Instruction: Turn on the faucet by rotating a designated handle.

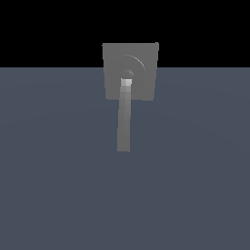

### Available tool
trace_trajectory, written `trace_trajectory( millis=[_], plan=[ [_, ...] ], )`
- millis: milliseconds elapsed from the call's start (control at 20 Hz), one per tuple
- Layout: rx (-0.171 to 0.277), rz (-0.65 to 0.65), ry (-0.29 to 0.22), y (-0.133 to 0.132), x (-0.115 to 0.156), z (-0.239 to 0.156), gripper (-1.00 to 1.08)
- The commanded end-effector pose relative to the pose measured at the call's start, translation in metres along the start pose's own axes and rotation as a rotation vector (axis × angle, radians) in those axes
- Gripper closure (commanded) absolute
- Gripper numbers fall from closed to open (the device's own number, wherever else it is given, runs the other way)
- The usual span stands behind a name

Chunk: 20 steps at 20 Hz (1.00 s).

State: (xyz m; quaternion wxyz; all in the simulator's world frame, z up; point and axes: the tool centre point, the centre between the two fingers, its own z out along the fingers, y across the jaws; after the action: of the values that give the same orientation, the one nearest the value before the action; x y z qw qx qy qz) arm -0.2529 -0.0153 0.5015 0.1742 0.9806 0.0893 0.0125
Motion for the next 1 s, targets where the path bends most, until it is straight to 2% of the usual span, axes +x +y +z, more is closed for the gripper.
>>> trace_trajectory(
  millis=[0, 250, 500, 750, 950],
  plan=[
    [-0.093, -0.055, 0.014, 0.004, 0.002, -0.008, 1.08],
    [-0.324, -0.192, 0.020, 0.012, 0.006, -0.030, 1.08],
    [-0.564, -0.339, -0.016, 0.013, 0.013, -0.055, 1.08],
    [-0.801, -0.491, -0.097, 0.007, 0.022, -0.082, 1.08],
    [-0.985, -0.615, -0.195, -0.004, 0.032, -0.102, 1.08]
  ],
)
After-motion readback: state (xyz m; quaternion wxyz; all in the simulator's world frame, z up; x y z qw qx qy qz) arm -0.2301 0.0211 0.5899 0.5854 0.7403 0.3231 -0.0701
